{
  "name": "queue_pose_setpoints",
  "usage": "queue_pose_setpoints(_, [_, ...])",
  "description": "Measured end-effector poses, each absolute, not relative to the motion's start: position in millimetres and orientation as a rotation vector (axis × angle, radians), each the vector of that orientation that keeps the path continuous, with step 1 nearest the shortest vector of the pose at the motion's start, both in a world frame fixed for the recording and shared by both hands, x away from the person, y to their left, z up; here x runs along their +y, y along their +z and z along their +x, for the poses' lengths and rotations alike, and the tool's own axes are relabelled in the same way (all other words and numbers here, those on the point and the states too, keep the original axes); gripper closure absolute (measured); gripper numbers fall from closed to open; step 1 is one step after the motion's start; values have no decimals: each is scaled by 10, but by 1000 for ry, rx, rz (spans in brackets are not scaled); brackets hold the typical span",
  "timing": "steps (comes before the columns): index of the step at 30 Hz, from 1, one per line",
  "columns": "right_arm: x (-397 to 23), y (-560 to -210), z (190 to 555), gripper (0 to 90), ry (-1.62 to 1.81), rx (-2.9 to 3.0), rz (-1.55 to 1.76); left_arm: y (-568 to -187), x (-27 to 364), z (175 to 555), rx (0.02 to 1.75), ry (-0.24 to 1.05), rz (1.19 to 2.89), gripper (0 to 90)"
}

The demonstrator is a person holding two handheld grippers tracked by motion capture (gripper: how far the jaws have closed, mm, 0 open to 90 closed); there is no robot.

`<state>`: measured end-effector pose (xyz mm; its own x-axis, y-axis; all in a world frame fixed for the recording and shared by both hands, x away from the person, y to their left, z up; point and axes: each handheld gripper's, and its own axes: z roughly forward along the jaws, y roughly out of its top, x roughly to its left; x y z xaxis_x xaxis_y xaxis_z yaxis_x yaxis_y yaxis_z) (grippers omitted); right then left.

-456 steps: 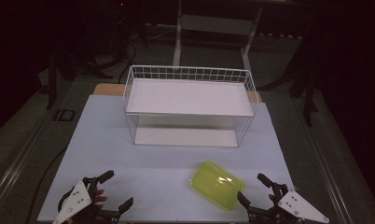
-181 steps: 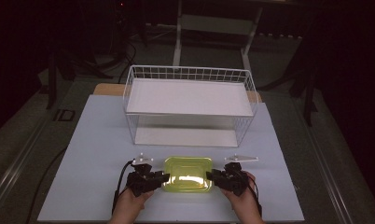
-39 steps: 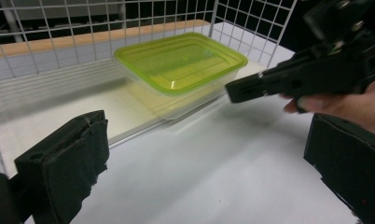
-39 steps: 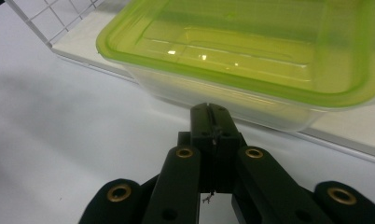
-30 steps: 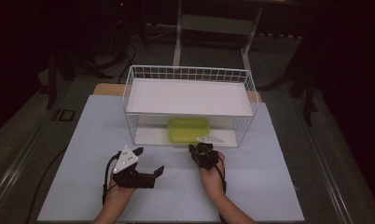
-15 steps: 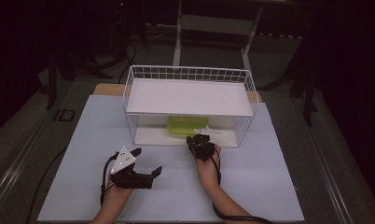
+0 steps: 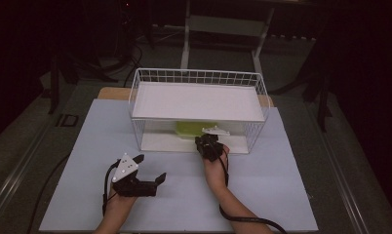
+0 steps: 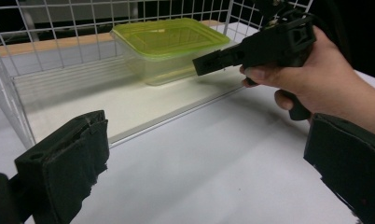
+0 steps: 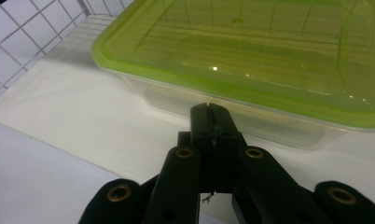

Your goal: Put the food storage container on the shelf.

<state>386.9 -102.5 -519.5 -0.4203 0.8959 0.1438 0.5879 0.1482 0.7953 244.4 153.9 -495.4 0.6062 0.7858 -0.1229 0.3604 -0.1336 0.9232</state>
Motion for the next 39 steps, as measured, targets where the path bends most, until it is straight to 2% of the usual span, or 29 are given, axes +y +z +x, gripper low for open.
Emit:
queue_pose_setpoints(11, [-1035,-5174,3864,900,1153,2066,1419,-4952,1508,2443,932,479,1747,6])
queue_pose_setpoints(19, [-1198,-5038,3639,899,1191,2076,1396,-4883,1492,2433,859,420,1722,6])
queue_pose_setpoints(30, [-1380,-4861,3311,892,1214,2122,1298,-4746,1384,2449,795,411,1757,6])
queue_pose_setpoints(35, [-1492,-4788,3187,858,1255,2132,1300,-4695,1391,2460,799,381,1738,6])
queue_pose_setpoints(39, [-1579,-4767,3089,769,1261,2148,1291,-4666,1412,2453,800,404,1768,6])
